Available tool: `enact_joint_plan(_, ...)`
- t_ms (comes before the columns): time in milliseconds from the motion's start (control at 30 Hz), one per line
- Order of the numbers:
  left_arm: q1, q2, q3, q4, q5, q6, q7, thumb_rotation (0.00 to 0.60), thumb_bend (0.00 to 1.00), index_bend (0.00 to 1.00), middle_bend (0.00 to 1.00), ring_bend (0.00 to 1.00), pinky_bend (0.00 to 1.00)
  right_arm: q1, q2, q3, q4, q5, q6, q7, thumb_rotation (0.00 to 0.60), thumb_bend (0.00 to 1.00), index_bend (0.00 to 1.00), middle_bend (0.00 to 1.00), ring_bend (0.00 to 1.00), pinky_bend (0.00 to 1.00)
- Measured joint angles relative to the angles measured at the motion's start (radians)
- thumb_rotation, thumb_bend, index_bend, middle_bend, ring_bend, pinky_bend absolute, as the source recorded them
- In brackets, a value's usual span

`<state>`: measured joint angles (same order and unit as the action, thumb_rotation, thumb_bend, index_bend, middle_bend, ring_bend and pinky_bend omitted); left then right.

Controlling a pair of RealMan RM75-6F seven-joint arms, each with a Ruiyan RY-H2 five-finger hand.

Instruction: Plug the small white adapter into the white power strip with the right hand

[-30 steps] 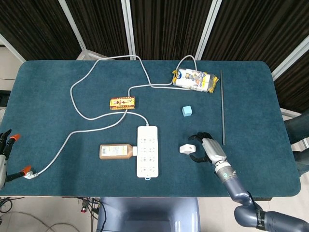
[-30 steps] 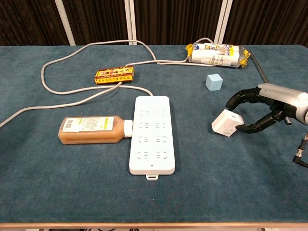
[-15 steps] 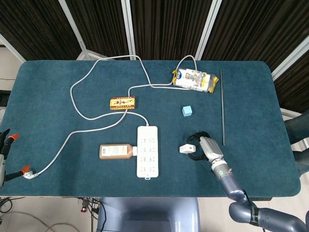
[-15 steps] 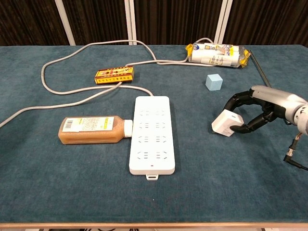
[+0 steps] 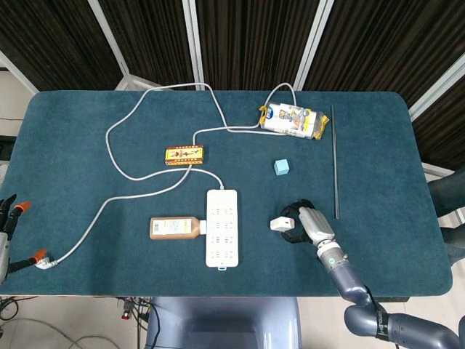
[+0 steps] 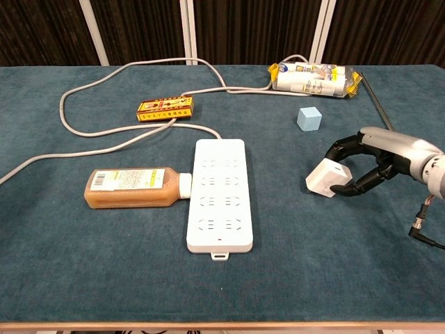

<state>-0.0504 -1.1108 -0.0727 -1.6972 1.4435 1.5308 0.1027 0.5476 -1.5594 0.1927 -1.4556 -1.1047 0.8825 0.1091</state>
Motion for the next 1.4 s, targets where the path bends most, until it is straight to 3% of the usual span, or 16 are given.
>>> enact_joint_plan(1200, -0.003, 0.008, 0.014, -0.01, 0.009, -0.016, 0.008, 0.6, 0.09, 0.18, 0.0, 0.0, 0.0, 0.005, -0.025, 0.002, 0.059, -0.002, -0.02, 0.038, 0.6, 0.38, 0.5, 0.42, 0.22, 0.0)
enact_joint_plan(1400, -0.004, 0.009, 0.015, -0.01, 0.011, -0.017, 0.008, 0.6, 0.09, 0.18, 0.0, 0.0, 0.0, 0.005, -0.029, 0.003, 0.063, -0.011, -0.019, 0.05, 0.6, 0.46, 0.62, 0.5, 0.28, 0.0)
